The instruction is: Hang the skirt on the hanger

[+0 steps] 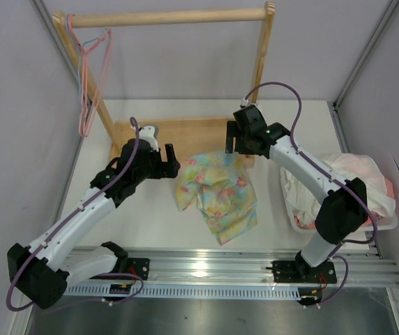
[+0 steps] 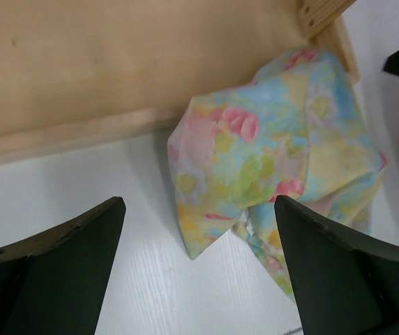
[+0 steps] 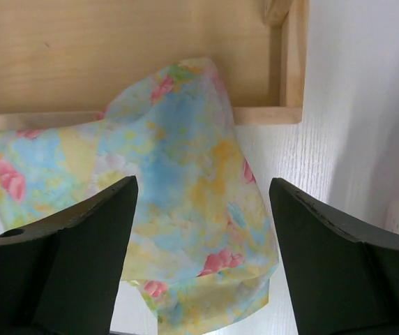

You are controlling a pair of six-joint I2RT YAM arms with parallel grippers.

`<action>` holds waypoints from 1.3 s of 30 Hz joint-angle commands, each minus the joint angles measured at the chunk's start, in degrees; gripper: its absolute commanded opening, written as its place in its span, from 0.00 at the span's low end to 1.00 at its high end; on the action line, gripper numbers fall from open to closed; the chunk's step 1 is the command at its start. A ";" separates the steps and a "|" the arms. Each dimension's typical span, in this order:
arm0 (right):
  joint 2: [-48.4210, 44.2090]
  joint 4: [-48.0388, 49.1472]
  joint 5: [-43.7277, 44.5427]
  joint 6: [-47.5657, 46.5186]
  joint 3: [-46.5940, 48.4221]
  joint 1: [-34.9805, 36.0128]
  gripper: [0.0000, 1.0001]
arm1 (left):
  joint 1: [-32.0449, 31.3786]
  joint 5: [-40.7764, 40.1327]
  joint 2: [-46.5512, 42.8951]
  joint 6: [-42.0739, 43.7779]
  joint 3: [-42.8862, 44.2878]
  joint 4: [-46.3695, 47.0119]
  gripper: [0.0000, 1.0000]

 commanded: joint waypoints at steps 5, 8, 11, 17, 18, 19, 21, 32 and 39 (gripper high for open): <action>-12.61 1.85 0.24 7.32 -14.02 4.72 0.83 | 0.38 -1.19 2.43 -6.45 -6.48 2.49 0.92; -18.85 1.77 2.09 12.58 -22.81 7.71 0.83 | 0.38 1.52 3.84 -8.30 -9.03 4.58 0.89; -26.05 0.37 1.74 16.80 -29.83 10.17 0.82 | 0.38 4.16 4.89 -9.97 -12.53 7.13 0.88; -37.32 -1.14 -1.51 24.54 -40.30 16.14 0.78 | 0.29 7.94 6.12 -12.87 -17.55 10.92 0.87; -37.58 -0.96 -1.78 26.90 -41.19 17.46 0.78 | 0.29 7.86 6.65 -13.22 -17.82 11.45 0.87; -37.58 -0.70 -1.26 28.06 -41.99 19.04 0.77 | 0.29 7.95 7.61 -13.40 -17.91 11.80 0.87; -36.97 -0.34 -0.38 31.56 -43.74 23.69 0.77 | 0.20 8.65 9.10 -14.19 -19.05 13.38 0.87; -31.45 9.49 -1.86 39.67 -52.45 30.48 0.78 | -2.78 8.74 13.16 -16.39 -21.69 17.34 0.83; -24.33 14.68 -1.26 40.81 -53.77 31.01 0.78 | -3.14 7.34 13.42 -16.74 -23.45 18.57 0.75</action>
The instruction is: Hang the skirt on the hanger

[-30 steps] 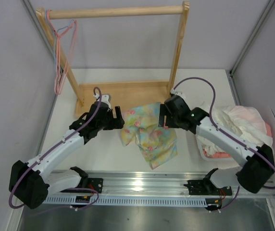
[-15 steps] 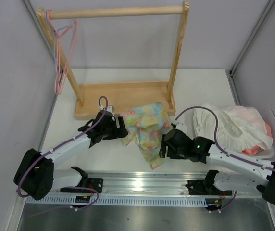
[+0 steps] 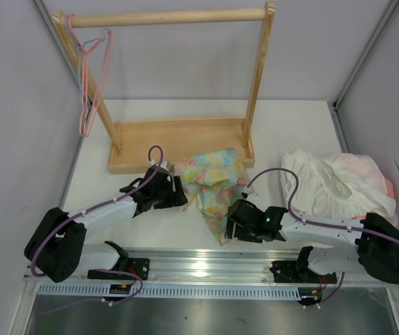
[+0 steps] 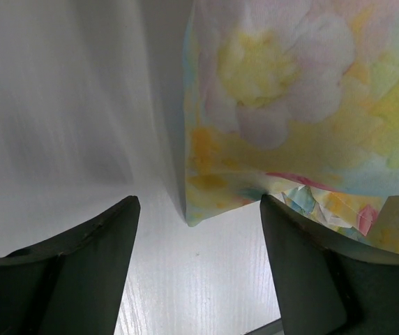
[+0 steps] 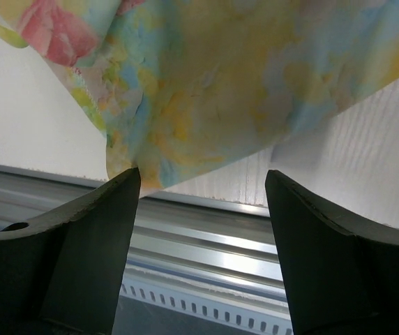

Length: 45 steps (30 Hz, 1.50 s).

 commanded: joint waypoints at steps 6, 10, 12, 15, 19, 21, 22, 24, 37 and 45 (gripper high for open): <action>4.48 5.81 3.71 3.51 -0.22 0.41 0.73 | -0.51 -1.08 1.17 -1.16 -0.74 5.60 0.58; 2.65 2.55 7.76 3.51 0.75 -0.02 0.55 | -0.51 -0.47 1.87 -0.72 -0.04 7.71 0.40; 1.50 2.28 7.77 2.81 0.40 -1.43 0.45 | -0.43 -0.11 2.57 -0.46 0.66 8.41 0.29; -0.52 0.80 7.77 1.49 0.31 -3.62 0.16 | -0.43 -0.38 3.10 -0.19 0.93 8.42 0.08; -5.43 -2.37 8.38 -0.09 0.48 -5.47 0.01 | -0.43 -0.81 0.83 0.07 2.15 6.31 0.00; -7.54 -5.52 9.08 -1.32 1.53 -6.61 0.00 | -0.43 -1.17 -1.20 0.60 3.03 2.90 0.00; -8.60 -6.76 9.52 -1.76 2.06 -6.79 0.00 | -0.43 -1.43 -2.43 0.95 4.08 1.49 0.00; -12.03 -10.35 10.83 -2.90 3.38 -7.67 0.00 | -0.43 -4.33 -6.55 1.91 5.14 -1.76 0.00; -21.79 -22.85 20.76 -16.35 26.31 -8.99 0.00 | 0.19 -8.11 -28.97 6.05 22.72 -25.77 0.00; -25.57 -24.43 21.83 -23.03 36.07 -8.99 0.00 | 0.19 -9.96 -39.26 3.33 31.77 -33.33 0.00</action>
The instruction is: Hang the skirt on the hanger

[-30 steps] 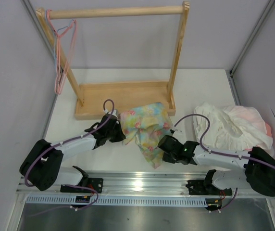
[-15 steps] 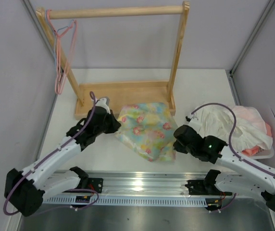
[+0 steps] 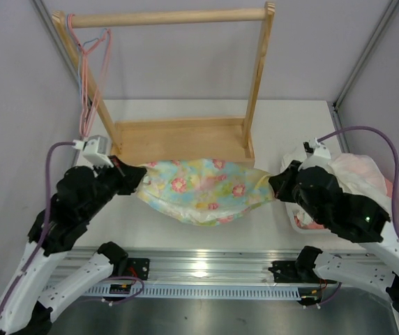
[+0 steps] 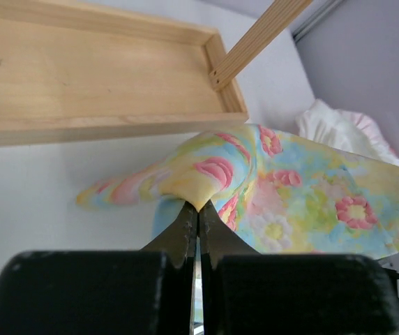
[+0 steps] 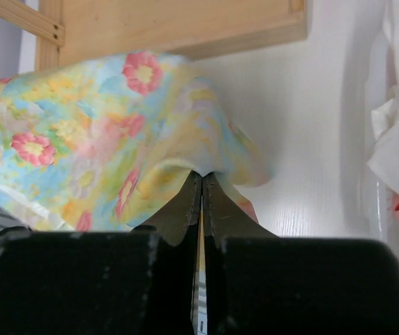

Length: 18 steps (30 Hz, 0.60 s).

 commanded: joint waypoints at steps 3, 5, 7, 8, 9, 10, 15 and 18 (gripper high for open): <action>-2.71 -2.88 3.25 -5.29 7.30 -0.07 0.00 | 0.17 -2.53 -4.78 -2.17 10.26 -6.50 0.00; -2.37 -3.15 3.34 -5.99 9.68 -0.07 0.00 | 0.17 -2.79 -4.78 -2.52 13.34 -7.03 0.00; -1.66 -2.19 2.64 -7.40 10.83 -0.07 0.00 | 0.17 -3.06 -3.74 -2.61 15.64 -7.29 0.00; -0.88 -2.19 2.72 -7.58 11.26 -0.16 0.00 | 0.25 -3.41 -2.86 -2.96 16.69 -8.52 0.00; 1.13 -2.10 3.16 -7.67 11.62 -0.16 0.00 | 0.17 -4.54 -0.67 -3.22 17.13 -9.14 0.00; 2.11 -1.92 3.16 -7.93 11.71 -0.25 0.00 | 0.17 -4.99 0.30 -3.57 17.14 -9.67 0.00; 7.30 1.93 0.80 -8.54 7.77 -0.95 0.00 | 0.25 -5.09 0.07 -7.35 12.49 -8.63 0.00; 6.43 5.01 -1.66 -8.37 3.38 -1.04 0.00 | 0.17 -5.34 -2.58 -8.32 8.89 -9.66 0.00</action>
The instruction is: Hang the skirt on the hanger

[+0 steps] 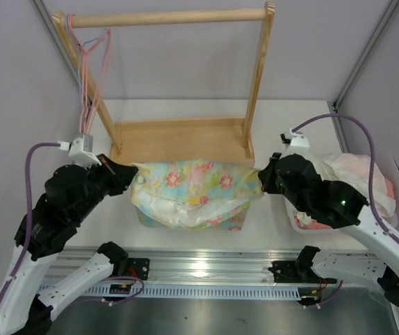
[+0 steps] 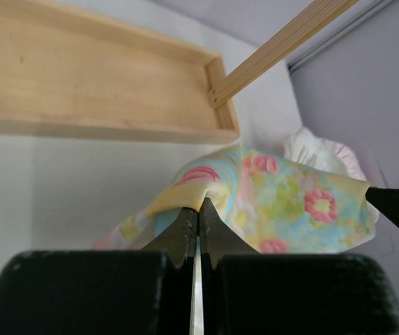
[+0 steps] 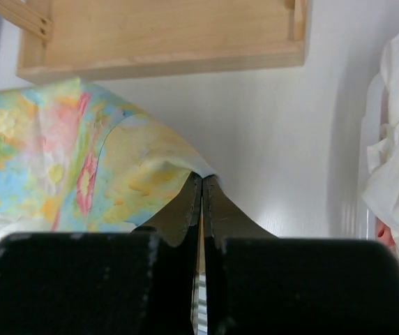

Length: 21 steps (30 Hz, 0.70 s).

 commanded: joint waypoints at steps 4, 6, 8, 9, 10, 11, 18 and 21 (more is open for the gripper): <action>-4.31 4.17 -3.34 -1.31 -6.22 0.27 0.00 | 0.15 -0.91 -6.96 -2.66 -3.48 -3.50 0.00; -6.07 3.91 -3.69 -1.22 -7.20 0.89 0.00 | 0.23 -0.47 -8.47 -2.84 -4.01 -4.11 0.00; -7.83 2.77 -3.87 -0.70 -7.20 1.15 0.00 | 0.14 -0.29 -10.31 -3.27 -4.01 -5.69 0.00; -8.27 2.24 -3.87 -0.61 -7.11 1.68 0.00 | 0.23 -0.20 -10.84 -3.45 -3.92 -6.31 0.00; -8.63 1.37 -3.96 -0.17 -7.02 2.03 0.00 | 0.15 -0.20 -11.28 -3.80 -3.75 -7.36 0.00; -9.41 0.92 -4.04 0.18 -6.94 2.38 0.00 | 0.23 0.06 -12.07 -3.98 -3.48 -7.80 0.00; -10.57 -0.49 -4.57 2.12 -6.06 5.11 0.00 | 0.23 0.68 -13.13 -5.21 -1.02 -10.44 0.00; -8.29 -0.66 -3.09 2.12 -5.97 5.20 0.00 | 0.15 -0.37 -11.56 -4.51 -1.80 -10.01 0.00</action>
